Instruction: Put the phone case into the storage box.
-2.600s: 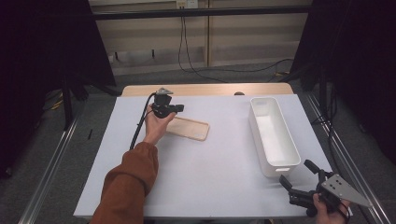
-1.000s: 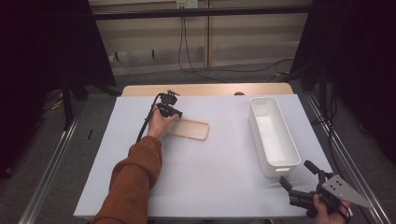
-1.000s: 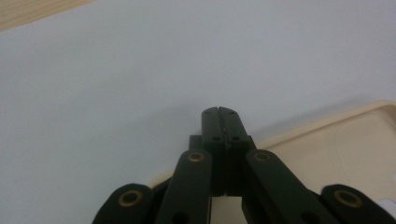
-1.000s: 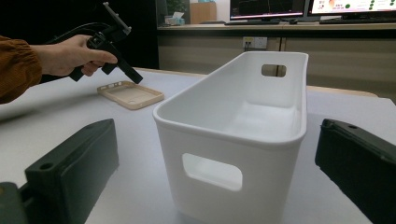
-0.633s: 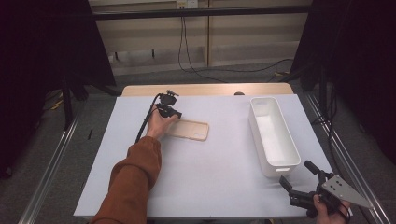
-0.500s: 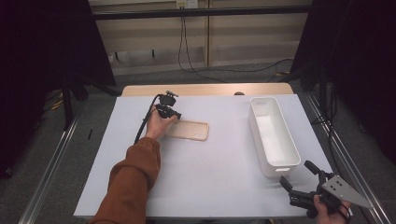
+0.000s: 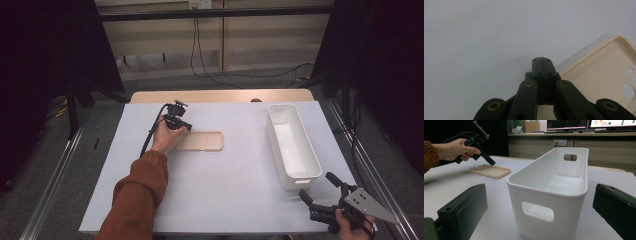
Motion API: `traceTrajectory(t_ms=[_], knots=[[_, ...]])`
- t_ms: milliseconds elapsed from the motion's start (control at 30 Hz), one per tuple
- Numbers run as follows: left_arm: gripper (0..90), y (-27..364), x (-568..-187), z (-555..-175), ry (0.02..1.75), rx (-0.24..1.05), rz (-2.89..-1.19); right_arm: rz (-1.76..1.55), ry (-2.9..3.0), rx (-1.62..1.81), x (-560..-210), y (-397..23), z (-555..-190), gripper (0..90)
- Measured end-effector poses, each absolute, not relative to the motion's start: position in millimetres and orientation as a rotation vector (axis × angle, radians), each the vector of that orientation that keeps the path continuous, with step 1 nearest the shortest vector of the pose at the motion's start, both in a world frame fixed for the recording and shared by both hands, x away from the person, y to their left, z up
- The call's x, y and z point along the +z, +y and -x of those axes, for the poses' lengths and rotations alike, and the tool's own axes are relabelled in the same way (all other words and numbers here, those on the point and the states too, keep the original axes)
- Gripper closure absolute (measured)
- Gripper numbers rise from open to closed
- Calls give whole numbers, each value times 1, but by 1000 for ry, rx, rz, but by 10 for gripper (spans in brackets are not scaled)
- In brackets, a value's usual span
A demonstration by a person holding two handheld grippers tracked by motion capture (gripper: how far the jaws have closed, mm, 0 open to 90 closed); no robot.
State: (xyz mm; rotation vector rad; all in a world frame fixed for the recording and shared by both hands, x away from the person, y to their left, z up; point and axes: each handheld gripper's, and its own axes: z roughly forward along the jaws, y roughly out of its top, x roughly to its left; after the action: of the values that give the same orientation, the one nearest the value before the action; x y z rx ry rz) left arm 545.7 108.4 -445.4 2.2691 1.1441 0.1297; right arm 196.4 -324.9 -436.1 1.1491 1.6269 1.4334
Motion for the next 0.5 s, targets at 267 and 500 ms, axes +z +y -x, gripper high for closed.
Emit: traceTrajectory(t_ms=[267,500], knots=[[900,114,-446,-538,1121,122,-2267,-1152,1628,1433,-436,-324,-197,0],[900,117,-446,-532,1116,109,-2266,-1150,1632,1433,-436,-324,-197,0]])
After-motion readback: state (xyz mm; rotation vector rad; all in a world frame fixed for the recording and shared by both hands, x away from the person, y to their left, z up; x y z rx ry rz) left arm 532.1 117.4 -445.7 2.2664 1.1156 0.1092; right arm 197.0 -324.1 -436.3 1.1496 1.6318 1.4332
